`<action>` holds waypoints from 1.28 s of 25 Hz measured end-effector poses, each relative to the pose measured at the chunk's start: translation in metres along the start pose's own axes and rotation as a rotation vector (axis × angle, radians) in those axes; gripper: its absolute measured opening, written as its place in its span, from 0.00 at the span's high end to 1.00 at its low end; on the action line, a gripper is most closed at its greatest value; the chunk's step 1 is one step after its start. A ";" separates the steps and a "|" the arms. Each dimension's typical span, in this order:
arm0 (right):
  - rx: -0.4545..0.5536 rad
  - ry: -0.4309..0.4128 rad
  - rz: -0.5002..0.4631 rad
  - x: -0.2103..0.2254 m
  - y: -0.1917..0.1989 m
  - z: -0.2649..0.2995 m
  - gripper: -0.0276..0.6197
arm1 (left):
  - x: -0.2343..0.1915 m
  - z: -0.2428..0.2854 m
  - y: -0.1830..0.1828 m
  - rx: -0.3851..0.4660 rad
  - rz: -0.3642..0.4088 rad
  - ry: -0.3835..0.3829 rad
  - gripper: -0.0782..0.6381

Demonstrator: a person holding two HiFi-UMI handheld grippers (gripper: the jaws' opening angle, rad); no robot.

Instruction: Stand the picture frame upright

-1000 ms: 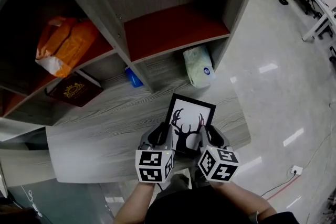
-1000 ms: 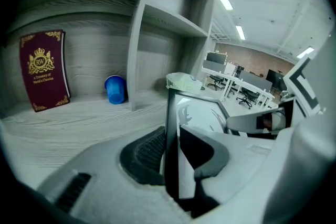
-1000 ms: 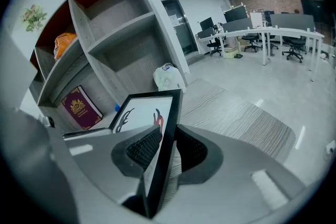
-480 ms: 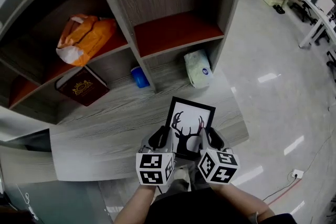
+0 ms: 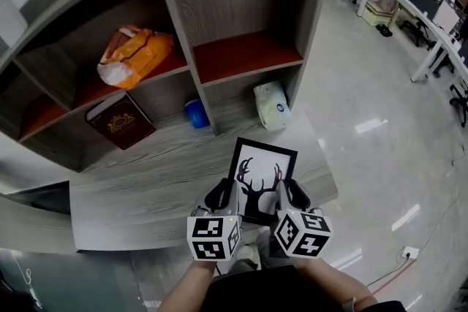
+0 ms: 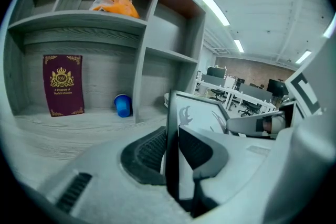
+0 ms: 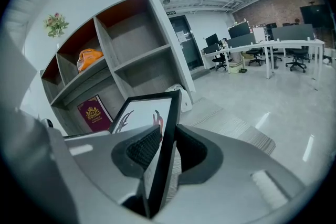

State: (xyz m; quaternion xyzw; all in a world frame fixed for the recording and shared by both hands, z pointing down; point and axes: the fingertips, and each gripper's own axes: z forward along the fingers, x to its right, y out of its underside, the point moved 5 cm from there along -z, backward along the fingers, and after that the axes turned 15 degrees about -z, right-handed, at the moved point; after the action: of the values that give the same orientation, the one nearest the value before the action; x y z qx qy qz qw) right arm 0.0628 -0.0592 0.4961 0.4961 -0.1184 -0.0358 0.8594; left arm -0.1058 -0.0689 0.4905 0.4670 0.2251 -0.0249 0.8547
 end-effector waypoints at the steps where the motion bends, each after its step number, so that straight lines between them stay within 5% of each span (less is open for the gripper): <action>1: 0.004 -0.003 -0.005 0.001 -0.003 -0.002 0.82 | 0.002 -0.002 -0.001 0.005 -0.006 0.000 0.79; 32: 0.308 -0.119 -0.073 0.008 -0.155 -0.016 0.85 | 0.060 -0.019 -0.127 0.330 0.004 0.043 0.80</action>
State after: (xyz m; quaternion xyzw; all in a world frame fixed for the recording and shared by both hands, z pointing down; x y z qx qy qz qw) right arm 0.0829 -0.1253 0.3564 0.6229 -0.1550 -0.0779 0.7628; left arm -0.0908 -0.1151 0.3569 0.6019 0.2353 -0.0498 0.7615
